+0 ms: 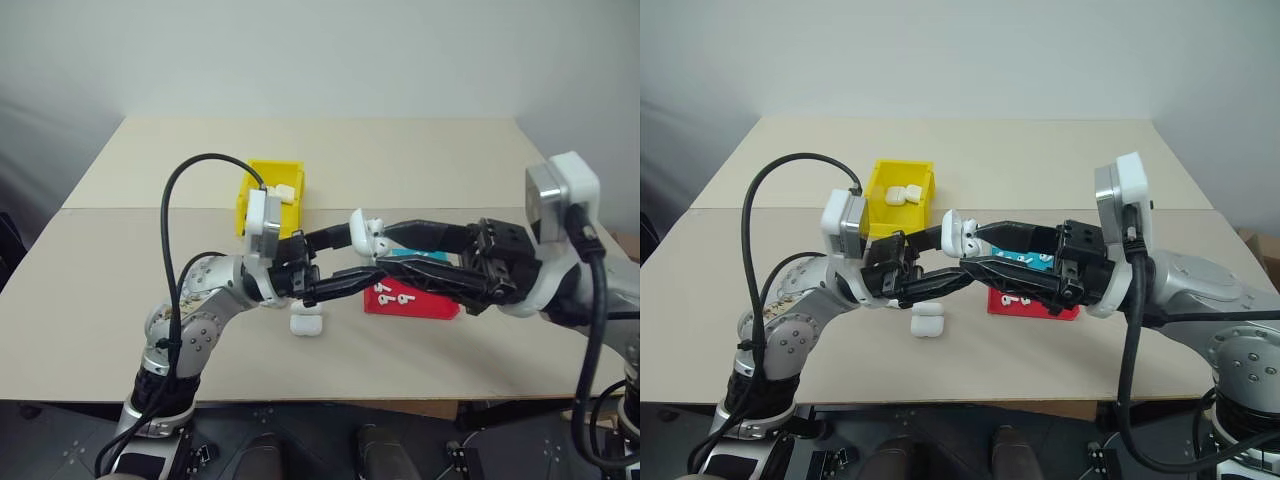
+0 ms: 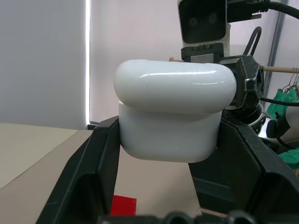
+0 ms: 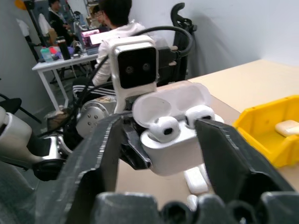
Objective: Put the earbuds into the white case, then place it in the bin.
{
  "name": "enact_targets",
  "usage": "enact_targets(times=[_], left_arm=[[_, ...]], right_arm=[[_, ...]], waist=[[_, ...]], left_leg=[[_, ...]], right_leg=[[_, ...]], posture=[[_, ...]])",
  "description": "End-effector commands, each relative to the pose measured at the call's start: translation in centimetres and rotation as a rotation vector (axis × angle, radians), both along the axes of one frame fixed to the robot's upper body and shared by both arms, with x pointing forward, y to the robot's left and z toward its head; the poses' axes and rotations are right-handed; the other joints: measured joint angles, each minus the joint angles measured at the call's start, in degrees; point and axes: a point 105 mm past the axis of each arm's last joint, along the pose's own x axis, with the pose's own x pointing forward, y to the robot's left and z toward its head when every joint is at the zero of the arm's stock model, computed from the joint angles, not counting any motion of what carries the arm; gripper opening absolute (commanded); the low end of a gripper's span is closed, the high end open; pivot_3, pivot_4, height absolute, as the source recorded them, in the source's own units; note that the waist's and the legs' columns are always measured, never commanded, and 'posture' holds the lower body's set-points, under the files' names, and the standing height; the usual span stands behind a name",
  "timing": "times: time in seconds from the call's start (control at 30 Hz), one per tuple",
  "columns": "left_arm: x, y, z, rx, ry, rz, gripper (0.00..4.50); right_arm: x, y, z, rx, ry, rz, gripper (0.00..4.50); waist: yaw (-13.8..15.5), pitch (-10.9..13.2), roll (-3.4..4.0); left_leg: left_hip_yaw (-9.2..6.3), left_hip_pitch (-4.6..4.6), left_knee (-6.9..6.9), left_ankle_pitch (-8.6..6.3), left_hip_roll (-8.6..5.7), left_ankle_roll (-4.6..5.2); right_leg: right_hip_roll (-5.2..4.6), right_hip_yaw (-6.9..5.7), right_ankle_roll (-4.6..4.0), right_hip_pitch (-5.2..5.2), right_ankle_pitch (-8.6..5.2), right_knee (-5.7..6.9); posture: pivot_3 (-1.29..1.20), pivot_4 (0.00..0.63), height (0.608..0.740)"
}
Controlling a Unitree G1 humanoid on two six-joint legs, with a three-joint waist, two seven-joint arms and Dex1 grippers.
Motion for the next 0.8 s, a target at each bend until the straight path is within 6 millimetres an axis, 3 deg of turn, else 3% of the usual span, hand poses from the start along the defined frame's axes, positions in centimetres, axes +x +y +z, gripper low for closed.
enact_targets(times=[0.03, 0.27, 0.47, 0.63, 0.8], left_arm=[[-0.5, 0.1, 0.8, -0.025, -0.053, -0.006, 2.82], [0.9, 0.5, -0.1, -0.008, -0.018, 0.063, 2.82], [2.4, 0.1, -1.4, 0.015, 0.009, 0.132, 2.82], [3.1, -0.7, -2.8, 0.063, -0.010, 0.156, 2.82], [2.9, -1.5, -3.2, 0.096, -0.049, 0.120, 2.82]], right_arm=[[-0.9, -0.6, 1.0, 0.006, -0.051, 0.010, 3.50], [-2.0, -1.4, 1.2, -0.024, -0.056, 0.050, 3.50], [0.0, -1.6, 3.7, -0.108, -0.188, -0.056, 1.70], [1.3, 0.7, 5.1, -0.262, -0.328, -0.029, 0.04], [1.8, 2.9, 4.6, -0.419, -0.414, 0.069, 0.04]], waist=[[0.03, 0.00, 0.00], [0.06, 0.01, -0.01], [-0.07, 0.01, -0.01], [-0.16, 0.01, -0.01], [0.11, 0.01, -0.01]], left_leg=[[0.00, -0.01, 0.00, 0.00, 0.00, 0.00], [0.00, 0.01, 0.00, 0.00, 0.00, 0.01], [0.02, 0.10, 0.03, 0.01, -0.01, 0.03], [0.10, 0.07, 0.03, 0.01, 0.00, 0.03], [0.12, -0.09, 0.04, 0.00, 0.02, 0.05]], right_leg=[[0.00, 0.00, 0.00, 0.00, 0.00, 0.00], [0.00, -0.01, 0.00, 0.02, 0.00, -0.01], [0.01, 0.04, 0.01, 0.08, 0.01, 0.01], [0.01, 0.04, 0.00, 0.03, 0.01, 0.00], [-0.01, -0.03, 0.00, -0.06, 0.01, -0.07]], posture=[[0.00, 0.150, 0.740], [0.00, 0.150, 0.740], [0.00, 0.150, 0.740], [0.00, 0.150, 0.740], [0.00, 0.150, 0.740]])
